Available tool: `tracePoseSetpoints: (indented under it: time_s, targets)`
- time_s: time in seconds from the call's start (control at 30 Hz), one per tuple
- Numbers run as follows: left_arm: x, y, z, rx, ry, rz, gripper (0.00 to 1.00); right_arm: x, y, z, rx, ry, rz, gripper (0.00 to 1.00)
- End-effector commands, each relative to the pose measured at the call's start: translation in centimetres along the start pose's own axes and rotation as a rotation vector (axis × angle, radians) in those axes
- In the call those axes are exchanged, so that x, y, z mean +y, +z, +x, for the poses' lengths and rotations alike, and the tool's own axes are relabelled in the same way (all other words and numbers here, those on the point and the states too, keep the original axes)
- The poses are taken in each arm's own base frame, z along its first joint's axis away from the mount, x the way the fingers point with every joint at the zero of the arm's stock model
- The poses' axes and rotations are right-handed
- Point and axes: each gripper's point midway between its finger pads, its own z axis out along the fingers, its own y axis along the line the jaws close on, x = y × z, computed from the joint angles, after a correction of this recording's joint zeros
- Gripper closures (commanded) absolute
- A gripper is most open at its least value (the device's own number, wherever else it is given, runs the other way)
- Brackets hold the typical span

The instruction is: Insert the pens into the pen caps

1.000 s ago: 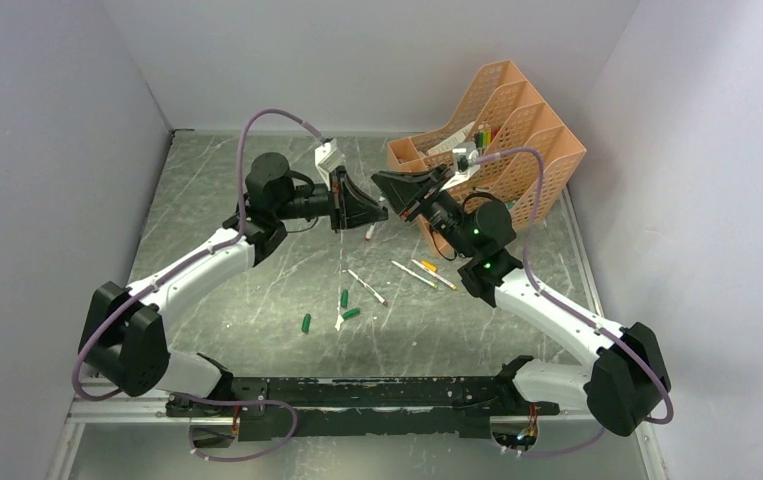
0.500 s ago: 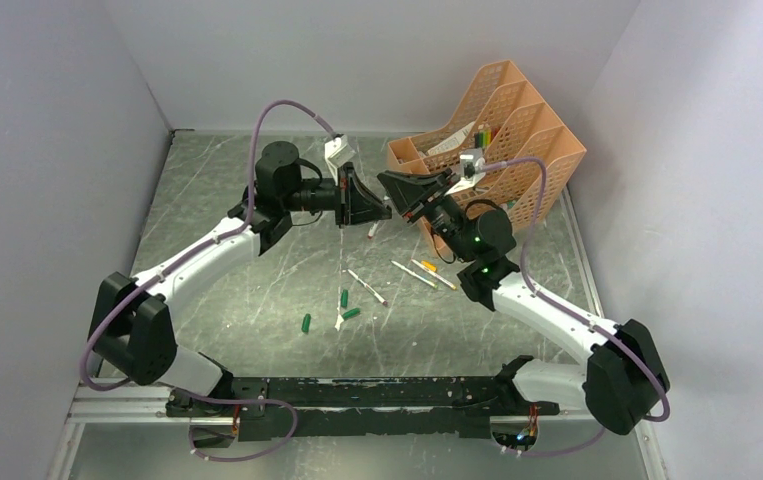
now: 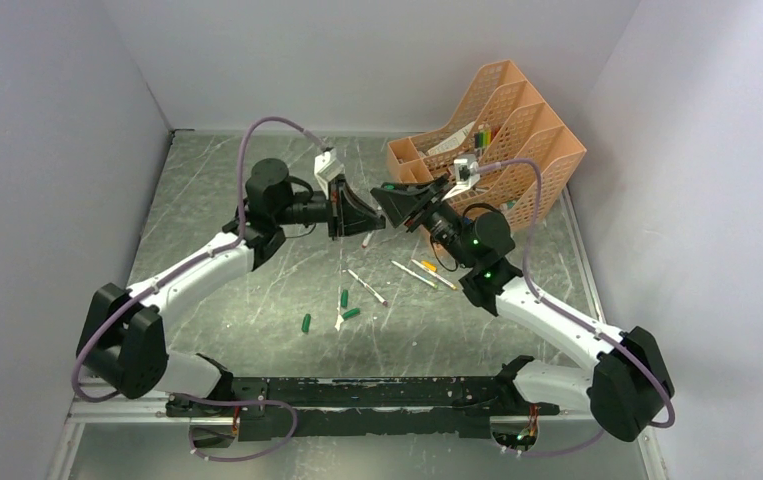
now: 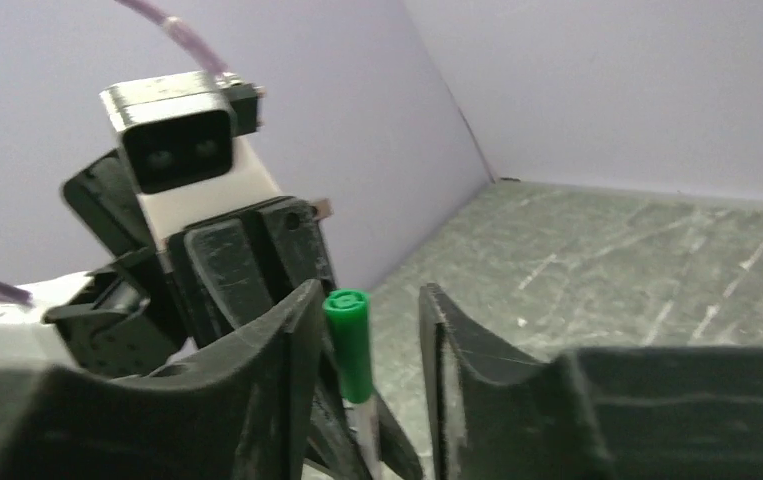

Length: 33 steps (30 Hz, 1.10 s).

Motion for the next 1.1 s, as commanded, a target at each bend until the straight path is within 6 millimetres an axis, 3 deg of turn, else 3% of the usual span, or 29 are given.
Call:
tracePoseSetpoints:
  time_s: [0.0, 0.1, 0.17, 0.3, 0.47, 0.6, 0.83, 0.97, 1.07]
  targets:
    - [0.2, -1.1, -0.3, -0.107, 0.055, -0.07, 0.93, -0.5, -0.4, -1.5, -0.011, 0.012, 0.069, 0.51]
    - [4.1, -1.8, 0.6, -0.111, -0.017, -0.29, 0.93, -1.3, -1.2, -4.0, -0.085, -0.015, 0.135, 0.45]
    - [8.0, -2.7, 0.7, -0.084, -0.068, -0.506, 0.93, -1.8, -1.8, -4.1, -0.084, -0.033, 0.161, 0.45]
    - [15.9, -6.3, 3.3, 0.069, -0.114, -0.933, 0.93, -3.4, -3.6, -2.0, -0.03, -0.022, 0.232, 0.47]
    - [22.0, -9.4, 9.7, 0.286, -0.236, -1.156, 0.93, -4.8, -6.0, 0.4, 0.016, 0.016, 0.287, 0.49]
    - [24.3, -10.3, 13.6, 0.364, -0.313, -1.185, 0.93, -5.3, -6.9, 1.5, 0.033, 0.037, 0.298, 0.51]
    - [25.6, -10.8, 17.2, 0.458, -0.392, -1.209, 0.92, -5.8, -7.2, 3.1, 0.077, 0.043, 0.299, 0.55]
    - [26.2, -12.1, 18.8, 0.527, -0.417, -1.28, 0.84, -5.9, -7.3, 3.6, 0.084, 0.059, 0.296, 0.56]
    - [26.3, -12.5, 19.3, 0.541, -0.431, -1.301, 0.73, -5.9, -7.2, 3.7, 0.091, 0.054, 0.294, 0.56]
